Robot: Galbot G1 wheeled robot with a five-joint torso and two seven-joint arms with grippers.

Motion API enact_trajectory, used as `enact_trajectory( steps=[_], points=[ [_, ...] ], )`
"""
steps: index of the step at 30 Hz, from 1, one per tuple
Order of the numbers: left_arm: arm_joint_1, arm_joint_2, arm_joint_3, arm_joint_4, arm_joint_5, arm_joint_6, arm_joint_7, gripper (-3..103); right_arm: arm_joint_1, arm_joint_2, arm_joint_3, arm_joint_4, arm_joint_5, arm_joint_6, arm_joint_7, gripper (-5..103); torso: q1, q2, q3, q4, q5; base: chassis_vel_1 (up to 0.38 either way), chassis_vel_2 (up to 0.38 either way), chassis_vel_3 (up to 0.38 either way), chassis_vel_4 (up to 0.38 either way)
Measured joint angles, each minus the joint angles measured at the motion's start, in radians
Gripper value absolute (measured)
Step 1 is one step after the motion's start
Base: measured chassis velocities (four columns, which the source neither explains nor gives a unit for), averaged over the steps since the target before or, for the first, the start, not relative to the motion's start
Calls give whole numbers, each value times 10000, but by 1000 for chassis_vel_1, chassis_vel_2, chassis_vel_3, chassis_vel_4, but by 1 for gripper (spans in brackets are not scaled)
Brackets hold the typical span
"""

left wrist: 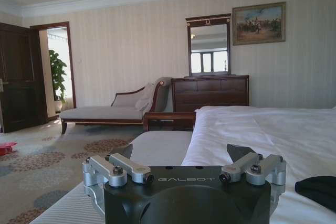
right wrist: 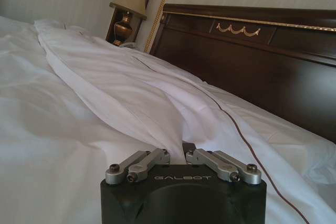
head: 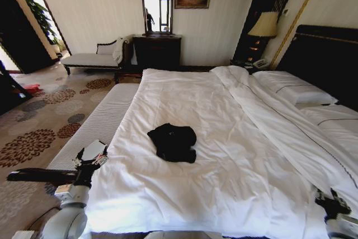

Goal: Fold the clothes on the bed.

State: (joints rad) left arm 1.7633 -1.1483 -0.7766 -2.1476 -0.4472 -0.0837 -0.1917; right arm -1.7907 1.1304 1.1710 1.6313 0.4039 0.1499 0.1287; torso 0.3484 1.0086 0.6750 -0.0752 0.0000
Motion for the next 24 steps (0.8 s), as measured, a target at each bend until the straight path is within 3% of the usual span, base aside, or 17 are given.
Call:
enact_trajectory(
  steps=[2,11,15,21,24],
  points=[
    [-58,-2,3,21,-21,-6,3,100,-268,80,-17,667,240,-235,-79,2,0,0,0,-4,-2,0,0,0,0],
    [-156,-19,10,40,-51,-7,-5,100,-634,469,-1044,2345,244,-953,-45,1,0,0,0,2,-4,0,0,0,0],
    [-97,-56,-25,14,-52,-19,-5,100,-602,634,-1504,2158,-1240,-646,4,1,-1,0,0,2,-3,0,0,0,0],
    [98,-92,-131,-26,-48,-96,0,100,-481,622,-1596,1685,-1536,-418,325,1,0,0,0,1,1,0,0,0,0],
    [139,-107,-150,-80,-42,-104,6,100,-531,628,-1588,1777,-1355,-303,329,11,0,1,0,0,2,0,0,0,0]
  ],
)
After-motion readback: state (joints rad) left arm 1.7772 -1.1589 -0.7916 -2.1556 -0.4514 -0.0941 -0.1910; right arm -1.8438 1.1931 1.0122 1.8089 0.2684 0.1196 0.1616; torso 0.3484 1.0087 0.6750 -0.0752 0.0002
